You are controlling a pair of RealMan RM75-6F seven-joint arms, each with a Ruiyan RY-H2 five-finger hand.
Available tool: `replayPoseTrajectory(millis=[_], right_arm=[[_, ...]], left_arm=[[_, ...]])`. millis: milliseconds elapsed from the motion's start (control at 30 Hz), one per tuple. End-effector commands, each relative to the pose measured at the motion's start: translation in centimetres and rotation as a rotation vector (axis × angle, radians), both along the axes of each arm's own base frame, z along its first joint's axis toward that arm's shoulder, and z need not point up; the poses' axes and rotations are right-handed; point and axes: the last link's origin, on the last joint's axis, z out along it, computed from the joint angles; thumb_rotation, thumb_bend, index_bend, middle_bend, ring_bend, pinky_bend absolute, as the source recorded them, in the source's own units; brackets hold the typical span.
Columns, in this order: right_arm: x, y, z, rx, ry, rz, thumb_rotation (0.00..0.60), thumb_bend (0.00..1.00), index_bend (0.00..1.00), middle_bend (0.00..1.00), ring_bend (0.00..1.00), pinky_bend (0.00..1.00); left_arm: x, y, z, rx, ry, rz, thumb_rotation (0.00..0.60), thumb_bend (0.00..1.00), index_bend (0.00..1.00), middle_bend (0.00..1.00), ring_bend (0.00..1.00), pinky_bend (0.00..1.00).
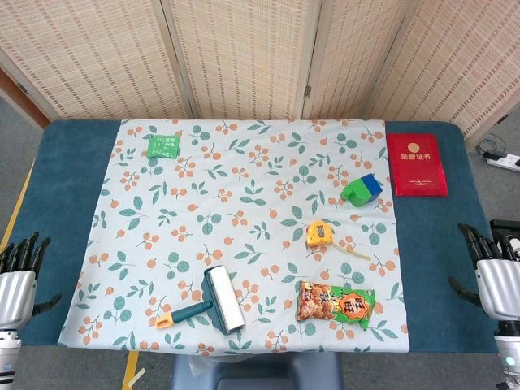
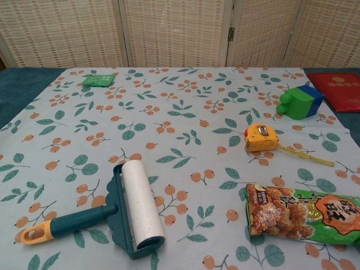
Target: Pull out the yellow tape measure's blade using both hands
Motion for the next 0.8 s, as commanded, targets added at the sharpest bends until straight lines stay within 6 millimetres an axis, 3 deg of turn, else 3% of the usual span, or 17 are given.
replayPoseTrajectory(millis=[33,500,800], right_arm=[[0.0,-0.2,-0.1,0.004,-0.004,0.001,0.600,0.28,0.08,0.15,0.23,0.09],[-0.1,-1.1,-0.9,0.034,-0.016,0.014,0.600,0.28,0.08,0.16,0.27,0.13],[1.2,-4.2,-2.7,0.095,0.006,0.027,0.600,0.28,0.08,0.18,0.32,0.20]], left_arm=[[0.0,0.1,-0.1,0.010,-0.001,-0.007,0.600,0.18,0.10,0.02,0.01,0.00],[0.1,-0.3,0.0,0.011,-0.004,-0.009,0.600,0.18,0.11,0.03,0.02,0.00],[0.4,-0.4,-0.1,0.001,-0.009,-0.020,0.600,0.18,0.12,0.03,0.02,0.00]])
